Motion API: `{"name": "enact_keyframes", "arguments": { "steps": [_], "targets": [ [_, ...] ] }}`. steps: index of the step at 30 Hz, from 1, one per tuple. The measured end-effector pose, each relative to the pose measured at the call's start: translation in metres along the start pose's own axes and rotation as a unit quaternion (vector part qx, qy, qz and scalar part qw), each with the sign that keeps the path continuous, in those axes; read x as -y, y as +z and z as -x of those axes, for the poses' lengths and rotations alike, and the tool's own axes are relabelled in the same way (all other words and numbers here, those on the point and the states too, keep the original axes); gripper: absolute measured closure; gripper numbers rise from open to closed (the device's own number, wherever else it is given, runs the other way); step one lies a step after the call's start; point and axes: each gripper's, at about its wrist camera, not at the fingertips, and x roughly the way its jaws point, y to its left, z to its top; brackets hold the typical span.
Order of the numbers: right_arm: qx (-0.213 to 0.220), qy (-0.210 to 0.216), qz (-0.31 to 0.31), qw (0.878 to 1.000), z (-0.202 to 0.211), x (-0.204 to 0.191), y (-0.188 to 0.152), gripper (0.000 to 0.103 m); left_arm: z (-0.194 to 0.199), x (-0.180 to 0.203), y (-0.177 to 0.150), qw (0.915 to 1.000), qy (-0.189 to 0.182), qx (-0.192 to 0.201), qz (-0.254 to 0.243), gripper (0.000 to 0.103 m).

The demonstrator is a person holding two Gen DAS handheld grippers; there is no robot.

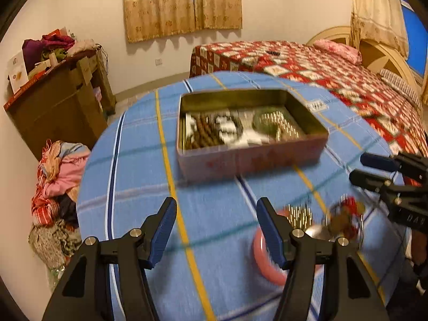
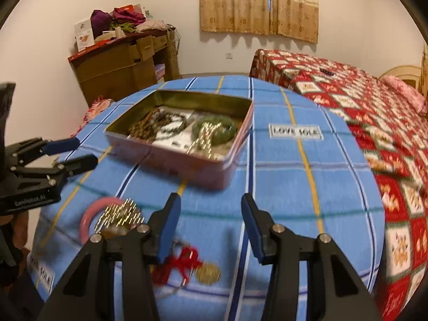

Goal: Organize jewelry
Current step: 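Open both tools and move them back to the remaining jewelry, then grasp the brown leather watch strap with the left tool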

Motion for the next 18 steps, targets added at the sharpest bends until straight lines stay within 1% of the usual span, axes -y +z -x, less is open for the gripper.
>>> {"name": "enact_keyframes", "arguments": {
  "steps": [2,5,9,14,18],
  "targets": [
    [-0.007,0.005,0.011,1.000,0.002,-0.004,-0.006,0.056,0.002,0.001,-0.007,1.0000,0.003,-0.004,0.001,0.040],
    [-0.010,0.012,0.027,1.000,0.006,-0.011,-0.016,0.057,0.004,0.002,-0.014,0.9999,-0.001,-0.007,0.009,0.040],
    [-0.009,0.012,0.030,0.999,0.011,-0.012,-0.021,0.057,0.006,0.011,-0.019,1.0000,-0.004,-0.009,0.002,0.040],
    [-0.018,0.009,0.028,0.999,0.013,-0.007,-0.025,0.057,0.013,0.024,-0.017,0.9998,-0.016,-0.001,-0.009,0.040],
    [-0.025,0.008,0.026,0.999,0.012,-0.007,-0.030,0.057,0.022,0.039,-0.015,0.9990,-0.036,0.010,-0.025,0.040]
  ]
}}
